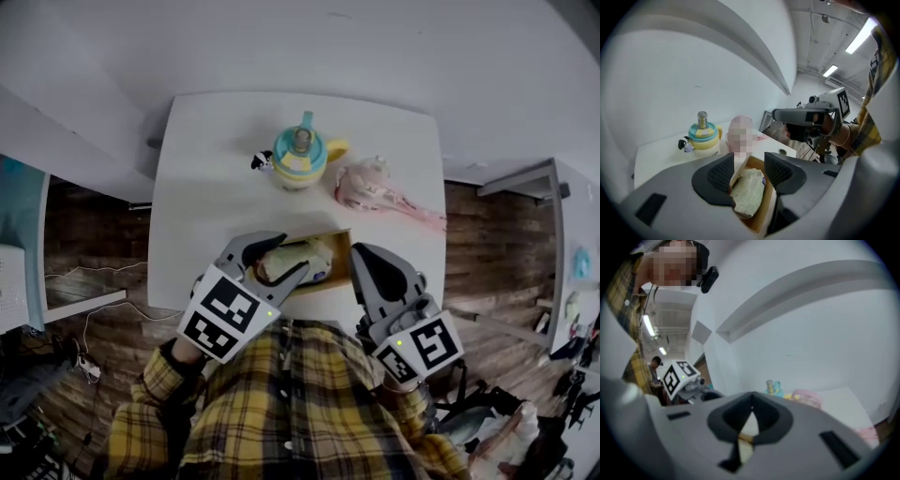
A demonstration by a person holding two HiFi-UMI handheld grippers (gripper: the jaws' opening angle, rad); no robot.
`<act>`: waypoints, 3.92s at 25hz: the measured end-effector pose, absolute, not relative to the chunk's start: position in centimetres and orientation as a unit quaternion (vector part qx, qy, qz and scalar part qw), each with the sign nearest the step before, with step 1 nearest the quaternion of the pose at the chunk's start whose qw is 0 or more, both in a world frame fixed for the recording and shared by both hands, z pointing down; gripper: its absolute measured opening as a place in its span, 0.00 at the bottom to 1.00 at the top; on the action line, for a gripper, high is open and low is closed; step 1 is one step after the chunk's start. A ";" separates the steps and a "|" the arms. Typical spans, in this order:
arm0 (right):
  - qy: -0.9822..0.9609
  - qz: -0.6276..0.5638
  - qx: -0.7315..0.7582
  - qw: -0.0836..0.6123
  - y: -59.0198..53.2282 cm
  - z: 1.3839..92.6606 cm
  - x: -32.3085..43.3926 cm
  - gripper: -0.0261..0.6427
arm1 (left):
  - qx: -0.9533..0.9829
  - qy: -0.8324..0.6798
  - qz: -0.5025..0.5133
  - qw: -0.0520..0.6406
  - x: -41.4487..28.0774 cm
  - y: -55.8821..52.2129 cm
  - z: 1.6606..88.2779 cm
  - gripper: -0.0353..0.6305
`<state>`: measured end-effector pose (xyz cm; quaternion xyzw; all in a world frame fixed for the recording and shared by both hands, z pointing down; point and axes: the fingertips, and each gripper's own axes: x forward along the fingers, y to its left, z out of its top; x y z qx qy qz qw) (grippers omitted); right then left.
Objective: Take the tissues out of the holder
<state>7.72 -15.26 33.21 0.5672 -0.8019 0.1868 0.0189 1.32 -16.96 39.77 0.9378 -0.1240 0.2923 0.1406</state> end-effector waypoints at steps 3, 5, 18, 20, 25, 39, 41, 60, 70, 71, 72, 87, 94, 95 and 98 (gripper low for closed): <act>-0.798 0.195 0.570 0.019 -14.8 33.7 7.8 0.06 | 0.930 -0.084 0.332 0.136 1.5 -15.5 42.0 0.35; -0.796 0.200 0.571 0.019 -14.5 34.1 7.8 0.06 | 0.924 -0.065 0.351 0.136 1.6 -14.8 43.3 0.35; -0.791 0.231 0.566 0.011 -13.7 35.7 7.7 0.06 | 0.866 0.023 0.488 0.106 0.8 -11.7 51.6 0.35; -0.790 0.235 0.567 0.011 -13.4 36.0 7.7 0.06 | 0.859 0.026 0.502 0.097 0.8 -11.7 52.6 0.35; -0.784 0.243 0.571 0.005 -13.0 36.4 8.0 0.06 | 0.836 0.029 0.541 0.088 0.8 -11.5 55.0 0.35; -0.775 0.247 0.582 -0.002 -12.5 36.6 9.1 0.06 | 0.795 0.038 0.602 0.060 1.4 -11.5 58.7 0.34; -0.771 0.248 0.586 -0.001 -12.4 36.6 9.5 0.06 | 0.793 0.038 0.605 0.064 1.4 -11.5 58.7 0.32; -0.776 0.244 0.582 0.005 -13.5 36.3 10.0 0.06 | 0.816 0.015 0.576 0.045 1.8 -12.6 57.8 0.10; -0.784 0.229 0.577 0.007 -13.9 35.3 9.8 0.06 | 0.842 -0.003 0.539 0.038 2.0 -12.8 54.0 0.09; -0.785 0.227 0.577 0.006 -14.0 35.2 9.8 0.06 | 0.845 -0.005 0.533 0.038 2.1 -12.8 53.4 0.10; -0.786 0.225 0.576 0.006 -14.0 35.0 9.8 0.06 | 0.849 -0.008 0.527 0.039 2.1 -12.8 52.8 0.09; -0.801 0.192 0.567 0.007 -15.4 32.8 9.5 0.06 | 0.921 -0.122 0.367 0.038 2.2 -16.1 41.5 0.09; -0.795 0.173 0.581 0.007 -16.1 31.5 10.9 0.06 | 0.952 -0.174 0.250 0.043 2.0 -18.2 35.3 0.09; -0.795 0.171 0.582 0.007 -16.2 31.4 11.0 0.06 | 0.956 -0.179 0.228 0.045 2.0 -18.5 34.3 0.10; -0.798 0.167 0.580 0.007 -16.5 31.1 11.0 0.06 | 0.968 -0.188 0.153 0.059 2.2 -19.0 31.4 0.09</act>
